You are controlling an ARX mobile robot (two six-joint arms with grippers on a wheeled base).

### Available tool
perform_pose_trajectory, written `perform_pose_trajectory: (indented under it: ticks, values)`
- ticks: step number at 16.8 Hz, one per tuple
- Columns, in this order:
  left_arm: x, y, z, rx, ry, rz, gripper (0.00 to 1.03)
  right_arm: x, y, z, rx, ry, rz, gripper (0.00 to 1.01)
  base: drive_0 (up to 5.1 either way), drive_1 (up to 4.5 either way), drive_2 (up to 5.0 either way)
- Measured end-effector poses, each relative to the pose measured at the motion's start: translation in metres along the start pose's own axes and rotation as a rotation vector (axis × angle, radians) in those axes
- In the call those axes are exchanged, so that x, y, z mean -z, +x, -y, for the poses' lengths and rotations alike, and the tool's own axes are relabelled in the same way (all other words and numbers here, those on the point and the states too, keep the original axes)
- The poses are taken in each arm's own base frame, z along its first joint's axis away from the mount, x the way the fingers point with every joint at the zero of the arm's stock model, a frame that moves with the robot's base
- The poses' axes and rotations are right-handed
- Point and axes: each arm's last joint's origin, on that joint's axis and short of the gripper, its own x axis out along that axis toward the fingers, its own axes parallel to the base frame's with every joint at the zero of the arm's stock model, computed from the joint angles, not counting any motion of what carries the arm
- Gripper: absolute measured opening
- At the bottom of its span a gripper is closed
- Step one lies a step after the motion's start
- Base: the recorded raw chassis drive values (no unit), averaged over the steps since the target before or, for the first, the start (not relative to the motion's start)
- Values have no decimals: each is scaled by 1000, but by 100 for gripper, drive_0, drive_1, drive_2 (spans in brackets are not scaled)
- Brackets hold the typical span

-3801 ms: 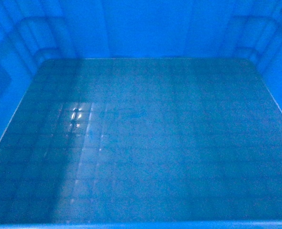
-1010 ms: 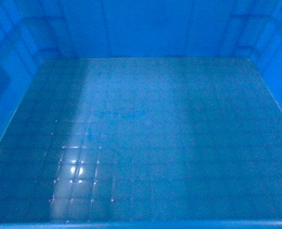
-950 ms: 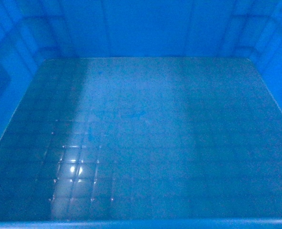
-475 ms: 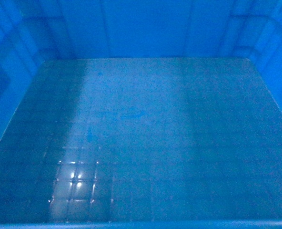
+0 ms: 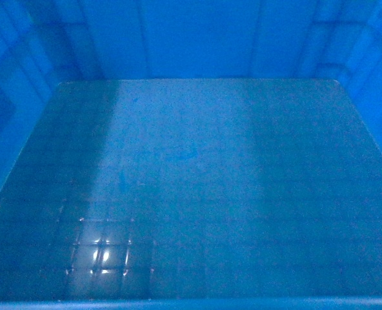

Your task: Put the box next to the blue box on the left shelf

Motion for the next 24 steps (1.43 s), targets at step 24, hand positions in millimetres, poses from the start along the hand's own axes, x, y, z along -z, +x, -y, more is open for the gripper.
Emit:
perform_pose_trajectory:
  ticks: [24]
  values:
    - [0,0,0,1,-2,-1,8,0,0,0,2,0,1,9,-175,301,-105]
